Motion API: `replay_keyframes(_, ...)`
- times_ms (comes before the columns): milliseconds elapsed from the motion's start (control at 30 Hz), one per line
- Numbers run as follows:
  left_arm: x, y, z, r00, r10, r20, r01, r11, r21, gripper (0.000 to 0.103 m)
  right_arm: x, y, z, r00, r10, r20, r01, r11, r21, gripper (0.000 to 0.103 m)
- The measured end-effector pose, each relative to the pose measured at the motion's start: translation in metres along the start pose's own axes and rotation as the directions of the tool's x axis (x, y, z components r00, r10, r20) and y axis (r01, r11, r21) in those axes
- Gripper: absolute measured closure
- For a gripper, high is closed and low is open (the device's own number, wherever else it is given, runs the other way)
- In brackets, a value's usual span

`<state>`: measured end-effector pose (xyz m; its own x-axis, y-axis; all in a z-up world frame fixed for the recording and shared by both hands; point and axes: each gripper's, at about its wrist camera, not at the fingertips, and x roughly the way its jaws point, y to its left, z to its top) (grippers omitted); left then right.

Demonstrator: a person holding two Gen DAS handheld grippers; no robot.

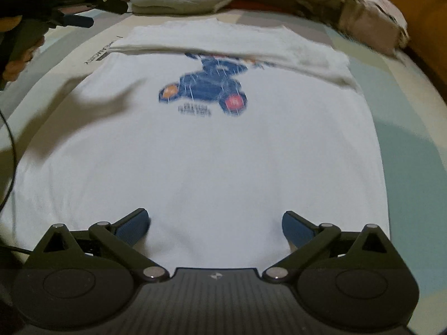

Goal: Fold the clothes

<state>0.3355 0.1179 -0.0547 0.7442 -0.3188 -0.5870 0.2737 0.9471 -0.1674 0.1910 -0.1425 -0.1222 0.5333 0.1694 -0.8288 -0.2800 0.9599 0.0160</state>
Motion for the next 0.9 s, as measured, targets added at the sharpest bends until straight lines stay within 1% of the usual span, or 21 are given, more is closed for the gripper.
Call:
replay_keyframes(100, -0.001, -0.015, 0.000, 1.000, -0.013, 0.002, 0.013, 0.999, 0.037, 0.001, -0.008, -0.002, -0.014, 1.000, 0.000, 0.009, 0.000, 1.000, 0.021, 0.000)
replay_keyframes(233, -0.004, -0.038, -0.005, 0.999, -0.040, 0.003, 0.039, 0.995, 0.089, 0.001, -0.012, 0.000, -0.023, 1.000, -0.012, 0.029, 0.011, 0.999, 0.034, 0.000)
replay_keyframes(333, -0.009, -0.044, -0.017, 0.996, -0.087, -0.020, 0.088, 0.994, 0.066, 0.001, -0.014, 0.000, -0.029, 0.998, -0.011, 0.055, 0.009, 0.999, 0.036, 0.000)
replay_keyframes(400, -0.012, -0.044, -0.035, 0.992, -0.112, -0.050, 0.114, 0.993, 0.029, 0.001, -0.015, -0.002, -0.031, 0.998, -0.002, 0.062, 0.000, 1.000, 0.027, 0.000)
replay_keyframes(467, -0.010, -0.042, -0.053, 0.987, -0.125, -0.102, 0.125, 0.992, 0.001, 0.001, -0.015, -0.004, -0.032, 0.998, 0.013, 0.068, -0.014, 1.000, 0.014, 0.000)
replay_keyframes(567, -0.004, -0.039, -0.078, 0.972, -0.142, -0.187, 0.137, 0.990, -0.038, 0.001, -0.017, -0.004, -0.035, 0.996, 0.022, 0.081, -0.022, 1.000, 0.000, 0.000)
replay_keyframes(600, -0.001, -0.038, -0.083, 0.967, -0.149, -0.205, 0.142, 0.989, -0.046, 0.001, -0.017, -0.005, -0.036, 0.996, 0.025, 0.088, -0.025, 1.000, 0.001, 0.000)
replay_keyframes(633, 0.000, -0.036, -0.087, 0.968, -0.146, -0.206, 0.137, 0.989, -0.057, 0.001, -0.018, -0.005, -0.037, 0.995, 0.027, 0.096, -0.027, 1.000, 0.003, 0.000)
replay_keyframes(733, -0.002, -0.026, -0.091, 0.977, -0.118, -0.179, 0.099, 0.989, -0.112, 0.001, -0.019, -0.006, -0.040, 0.993, 0.031, 0.112, -0.031, 1.000, 0.001, 0.000)
replay_keyframes(800, -0.006, -0.022, -0.089, 0.979, -0.060, -0.195, 0.034, 0.990, -0.133, 0.001, -0.019, -0.007, -0.040, 0.992, 0.039, 0.116, -0.039, 0.999, -0.003, 0.000)
replay_keyframes(900, -0.015, -0.028, -0.084, 0.971, 0.061, -0.231, -0.084, 0.993, -0.088, 0.001, -0.019, -0.010, -0.040, 0.992, 0.056, 0.115, -0.054, 0.998, -0.016, 0.000)
